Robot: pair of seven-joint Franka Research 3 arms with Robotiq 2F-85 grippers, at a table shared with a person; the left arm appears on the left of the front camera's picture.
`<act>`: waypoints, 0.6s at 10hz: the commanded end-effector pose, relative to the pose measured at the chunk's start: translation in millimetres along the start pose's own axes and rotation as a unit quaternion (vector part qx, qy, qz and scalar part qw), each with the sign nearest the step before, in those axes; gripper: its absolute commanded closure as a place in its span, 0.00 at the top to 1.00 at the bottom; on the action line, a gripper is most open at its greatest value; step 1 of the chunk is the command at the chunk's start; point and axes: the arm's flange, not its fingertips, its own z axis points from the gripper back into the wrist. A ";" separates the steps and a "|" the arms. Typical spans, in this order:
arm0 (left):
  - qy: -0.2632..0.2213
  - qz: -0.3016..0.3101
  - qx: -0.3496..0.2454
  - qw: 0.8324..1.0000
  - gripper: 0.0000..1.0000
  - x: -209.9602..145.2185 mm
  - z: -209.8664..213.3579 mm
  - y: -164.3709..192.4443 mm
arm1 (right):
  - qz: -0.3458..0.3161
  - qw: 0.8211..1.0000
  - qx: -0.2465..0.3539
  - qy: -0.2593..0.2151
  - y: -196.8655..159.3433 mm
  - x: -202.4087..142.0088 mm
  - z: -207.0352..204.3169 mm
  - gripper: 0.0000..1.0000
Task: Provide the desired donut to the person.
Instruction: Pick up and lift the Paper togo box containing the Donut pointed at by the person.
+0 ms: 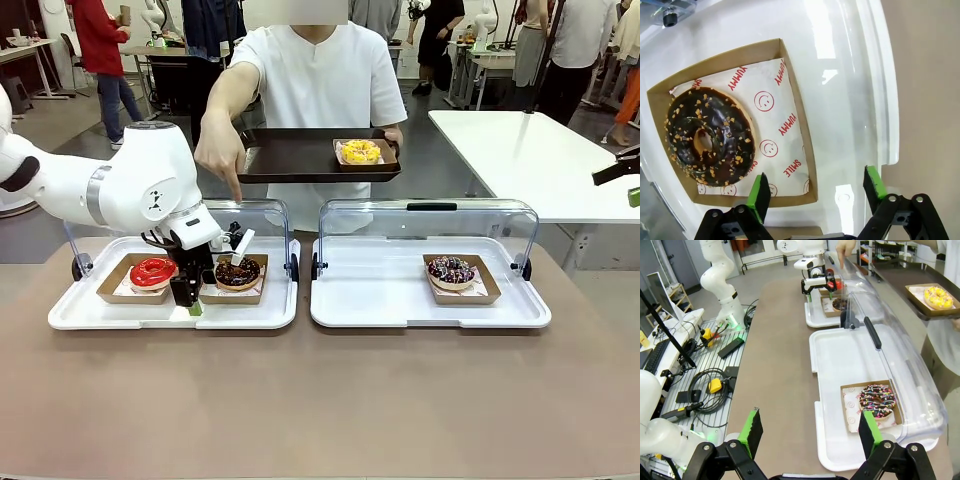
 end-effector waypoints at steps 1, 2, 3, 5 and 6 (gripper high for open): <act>0.013 0.000 0.019 1.000 0.57 2.4 -4.2 6.0 | -0.004 1.000 -0.010 -0.008 -2.4 0.2 -2.4 1.00; 0.012 -0.003 0.024 1.000 0.42 2.4 -3.9 6.6 | -0.004 1.000 -0.010 -0.008 -2.4 0.2 -2.4 1.00; 0.011 -0.004 0.025 1.000 0.42 2.2 -4.0 6.7 | -0.004 1.000 -0.010 -0.008 -2.4 0.2 -2.4 1.00; 0.010 -0.005 0.026 1.000 0.00 1.9 -4.6 6.8 | -0.004 1.000 -0.010 -0.008 -2.4 0.2 -2.4 1.00; 0.008 -0.003 0.028 1.000 0.00 0.9 -3.5 7.2 | -0.004 1.000 -0.010 -0.008 -2.4 0.2 -2.4 1.00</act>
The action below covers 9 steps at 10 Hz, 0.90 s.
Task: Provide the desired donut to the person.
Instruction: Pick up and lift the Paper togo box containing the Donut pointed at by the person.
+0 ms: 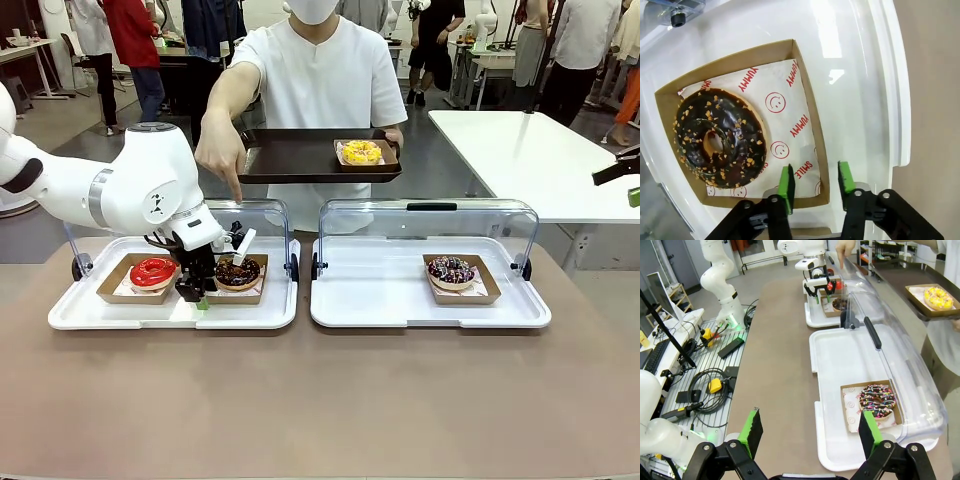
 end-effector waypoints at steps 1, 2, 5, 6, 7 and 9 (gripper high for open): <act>0.007 0.003 0.011 1.000 0.12 -0.8 -2.0 3.0 | -0.004 1.000 -0.010 -0.008 -2.4 0.2 -2.4 1.00; 0.007 0.003 0.011 1.000 0.03 -1.0 -1.2 3.1 | -0.004 1.000 -0.010 -0.008 -2.4 0.2 -2.4 1.00; 0.003 0.001 0.008 1.000 0.00 -1.8 -0.1 2.5 | -0.004 1.000 -0.010 -0.008 -2.4 0.2 -2.4 1.00; 0.002 -0.001 0.007 1.000 0.00 -2.3 0.5 2.1 | -0.004 1.000 -0.010 -0.008 -2.4 0.2 -2.4 1.00; 0.000 -0.008 0.002 1.000 0.00 -2.2 2.8 0.6 | -0.004 1.000 -0.010 -0.008 -2.4 0.2 -2.4 1.00; -0.005 -0.009 -0.033 0.999 0.00 0.4 29.0 -6.3 | -0.004 1.000 -0.010 -0.008 -2.4 0.2 -2.4 1.00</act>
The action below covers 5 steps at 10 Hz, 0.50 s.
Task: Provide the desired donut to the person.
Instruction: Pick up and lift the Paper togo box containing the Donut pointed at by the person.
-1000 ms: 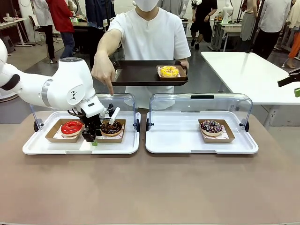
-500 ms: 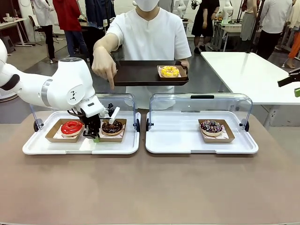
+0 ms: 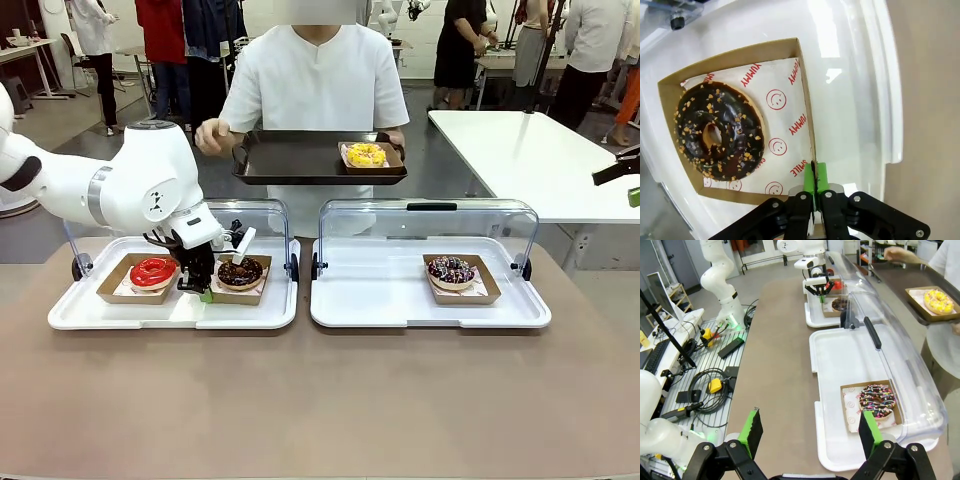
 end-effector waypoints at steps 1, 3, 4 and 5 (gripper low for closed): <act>-0.013 -0.015 -0.027 0.999 0.00 -1.3 44.6 -9.7 | -0.004 1.000 -0.010 -0.008 -2.4 0.3 -2.4 1.00; -0.017 -0.034 -0.018 0.999 0.00 3.6 102.2 -27.4 | -0.004 1.000 -0.010 -0.008 -2.4 0.3 -2.4 1.00; -0.015 -0.036 -0.024 0.999 0.00 5.9 132.5 -38.9 | -0.004 1.000 -0.010 -0.008 -2.4 0.3 -2.4 1.00; -0.013 -0.037 -0.039 0.998 0.00 9.0 158.1 -49.4 | -0.004 1.000 -0.010 -0.008 -2.4 0.3 -2.4 1.00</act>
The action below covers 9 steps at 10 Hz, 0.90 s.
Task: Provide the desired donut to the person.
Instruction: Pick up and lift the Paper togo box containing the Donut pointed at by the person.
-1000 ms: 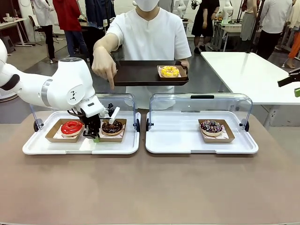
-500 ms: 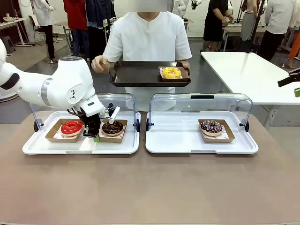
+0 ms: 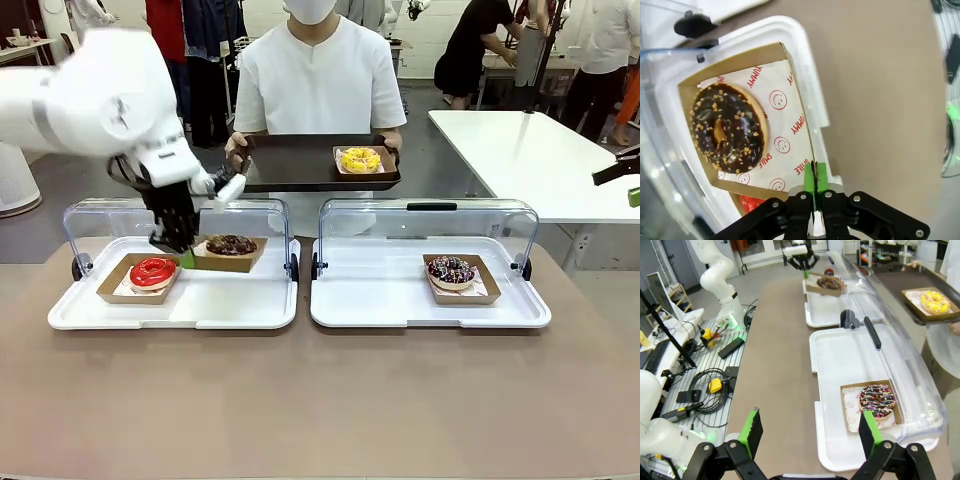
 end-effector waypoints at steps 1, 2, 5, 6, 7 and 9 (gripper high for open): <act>0.002 -0.006 -0.026 1.000 0.00 3.0 41.9 -15.6 | -0.004 1.000 -0.010 -0.008 -2.3 0.5 -2.2 1.00; 0.003 -0.009 -0.035 0.999 0.00 8.1 64.6 -21.3 | -0.004 1.000 -0.010 -0.008 -2.3 0.5 -2.2 1.00; 0.012 -0.008 -0.019 1.000 0.00 18.0 116.4 -26.2 | -0.004 1.000 -0.010 -0.008 -2.3 0.5 -2.2 1.00; 0.016 -0.007 -0.012 1.000 0.00 19.7 124.9 -26.5 | -0.004 1.000 -0.010 -0.008 -2.3 0.5 -2.2 1.00; 0.016 -0.007 -0.013 1.000 0.00 20.3 127.8 -26.4 | -0.004 1.000 -0.010 -0.008 -2.3 0.5 -2.2 1.00; 0.008 -0.014 -0.011 1.000 0.00 17.9 127.8 -30.3 | -0.004 1.000 -0.010 -0.008 -2.3 0.5 -2.2 1.00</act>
